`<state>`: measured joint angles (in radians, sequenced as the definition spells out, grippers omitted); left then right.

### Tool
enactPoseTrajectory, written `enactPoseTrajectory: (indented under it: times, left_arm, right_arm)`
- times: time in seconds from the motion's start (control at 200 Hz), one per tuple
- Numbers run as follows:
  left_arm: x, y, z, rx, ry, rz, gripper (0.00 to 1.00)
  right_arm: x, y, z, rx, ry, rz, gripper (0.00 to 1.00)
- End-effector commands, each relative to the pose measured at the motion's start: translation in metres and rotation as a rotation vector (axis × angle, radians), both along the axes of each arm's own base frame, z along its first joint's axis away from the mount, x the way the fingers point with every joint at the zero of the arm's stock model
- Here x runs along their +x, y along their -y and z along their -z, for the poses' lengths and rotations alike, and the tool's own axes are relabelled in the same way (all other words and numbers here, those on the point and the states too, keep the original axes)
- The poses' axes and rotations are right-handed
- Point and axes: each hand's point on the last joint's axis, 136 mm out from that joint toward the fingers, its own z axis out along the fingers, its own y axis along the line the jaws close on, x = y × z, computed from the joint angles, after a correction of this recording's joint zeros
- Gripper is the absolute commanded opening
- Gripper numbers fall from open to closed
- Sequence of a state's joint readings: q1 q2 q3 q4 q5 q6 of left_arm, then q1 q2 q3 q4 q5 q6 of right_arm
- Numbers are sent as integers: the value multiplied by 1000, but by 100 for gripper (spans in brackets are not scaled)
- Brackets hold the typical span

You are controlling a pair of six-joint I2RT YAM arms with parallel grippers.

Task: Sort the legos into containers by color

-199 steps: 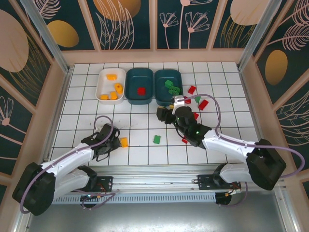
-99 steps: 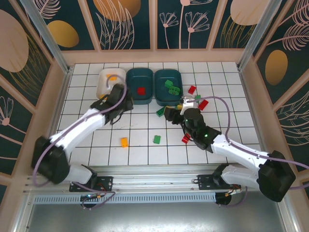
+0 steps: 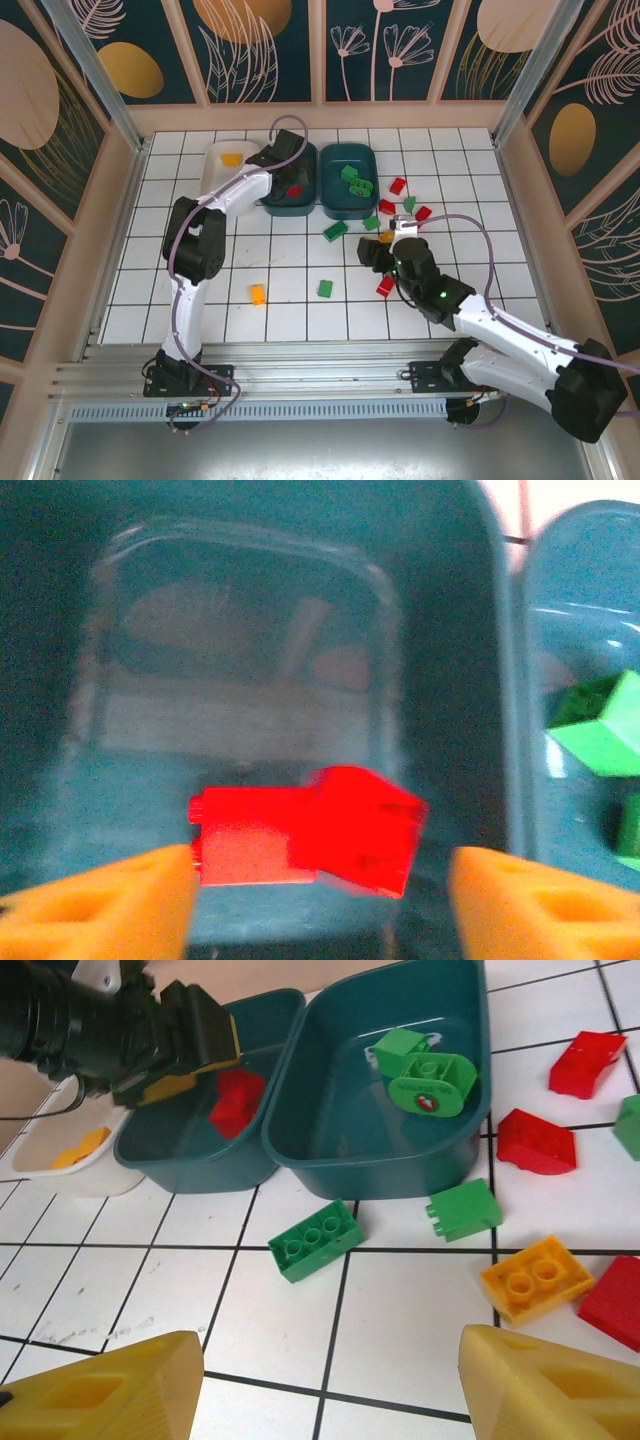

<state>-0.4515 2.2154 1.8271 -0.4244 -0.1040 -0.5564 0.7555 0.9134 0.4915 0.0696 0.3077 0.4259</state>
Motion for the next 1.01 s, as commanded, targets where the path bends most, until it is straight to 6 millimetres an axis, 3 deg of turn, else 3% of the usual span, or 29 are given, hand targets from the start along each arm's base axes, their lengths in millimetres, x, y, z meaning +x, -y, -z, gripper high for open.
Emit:
enactPoseTrajectory:
  times: [0.0,0.17,0.3,0.38,0.485,0.571,0.671,0.791,1.001]
  left_arm:
    - [-3,2,-46,-27,60,40,78]
    - [-38,-14,-101,-77,160,44,80]
    - [-96,-35,-109,-136,170,34,82]
    - [-142,-48,-80,-124,102,35,83]
    - [-210,-60,-35,-95,-5,26,83]
    - [-260,-67,-2,-84,-97,15,80]
    - [-305,-69,18,-130,-183,23,75]
    - [-333,-83,32,-84,-230,1,74]
    - [-338,-80,53,-69,-265,20,74]
  right_arm:
    - [1,19,4,-36,-6,64,70]
    - [11,15,-16,-39,36,54,70]
    - [25,0,-34,-56,73,17,70]
    - [36,-10,-40,-71,85,-4,70]
    - [46,-19,-33,-68,75,-4,69]
    - [47,-16,-20,-63,78,19,69]
    - [47,-7,-8,-62,79,61,69]
    - [47,-1,3,-41,73,86,70]
    - [46,1,17,-62,41,90,70]
